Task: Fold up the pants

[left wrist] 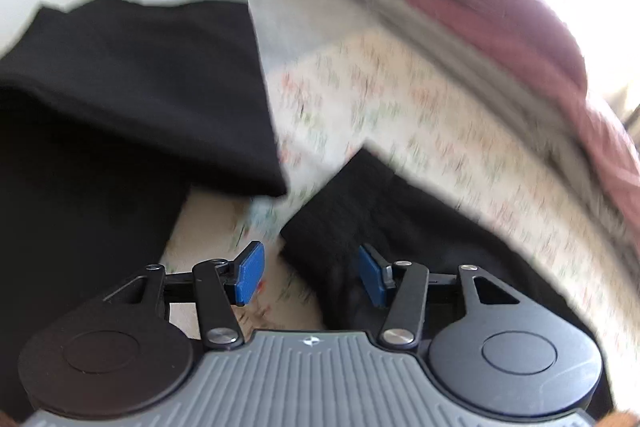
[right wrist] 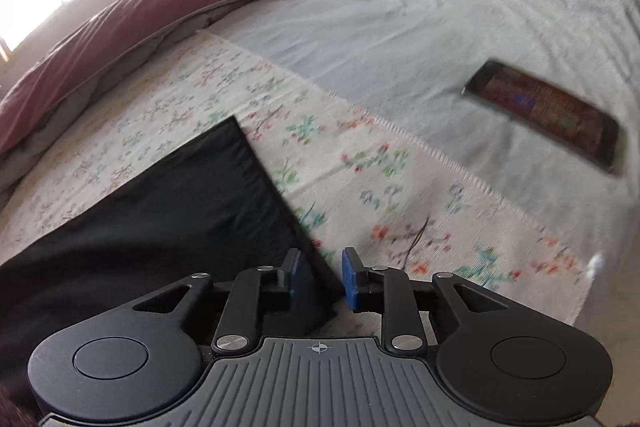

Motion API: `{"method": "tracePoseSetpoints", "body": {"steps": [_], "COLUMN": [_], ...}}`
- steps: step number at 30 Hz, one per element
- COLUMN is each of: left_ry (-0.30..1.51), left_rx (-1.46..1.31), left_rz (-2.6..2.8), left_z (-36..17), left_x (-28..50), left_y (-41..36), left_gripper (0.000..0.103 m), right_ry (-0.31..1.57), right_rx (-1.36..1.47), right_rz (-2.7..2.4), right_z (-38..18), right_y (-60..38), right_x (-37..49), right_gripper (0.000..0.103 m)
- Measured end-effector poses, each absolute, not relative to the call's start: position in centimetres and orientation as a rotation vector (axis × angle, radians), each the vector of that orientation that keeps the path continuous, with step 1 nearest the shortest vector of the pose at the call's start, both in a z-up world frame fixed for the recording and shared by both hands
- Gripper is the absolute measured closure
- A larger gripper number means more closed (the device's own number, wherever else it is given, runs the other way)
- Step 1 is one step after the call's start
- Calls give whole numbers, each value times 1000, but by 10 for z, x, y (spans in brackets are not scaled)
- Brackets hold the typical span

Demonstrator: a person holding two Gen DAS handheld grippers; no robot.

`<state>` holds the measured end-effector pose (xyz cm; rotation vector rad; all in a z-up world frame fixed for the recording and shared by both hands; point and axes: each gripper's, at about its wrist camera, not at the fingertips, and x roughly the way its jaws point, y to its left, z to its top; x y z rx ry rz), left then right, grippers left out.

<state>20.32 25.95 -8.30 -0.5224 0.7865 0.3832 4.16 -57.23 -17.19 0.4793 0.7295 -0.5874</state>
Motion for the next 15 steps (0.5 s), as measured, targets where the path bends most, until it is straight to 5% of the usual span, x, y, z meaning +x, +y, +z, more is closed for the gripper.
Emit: {"method": "tracePoseSetpoints", "body": {"steps": [6, 10, 15], "left_ry": [739, 820, 966], "left_rx": [-587, -561, -564], "left_rz": [157, 70, 103], "left_z": [-56, -100, -159], "left_x": [230, 254, 263], "left_y": [192, 148, 146], "left_gripper": [29, 28, 44], "right_ry": [640, 696, 780], "right_rx": [309, 235, 105], "right_rz": [-454, -104, 143], "right_z": [-112, -101, -111], "right_y": [-511, -422, -314], "right_x": [108, 193, 280], "right_gripper": [64, 46, 35]}}
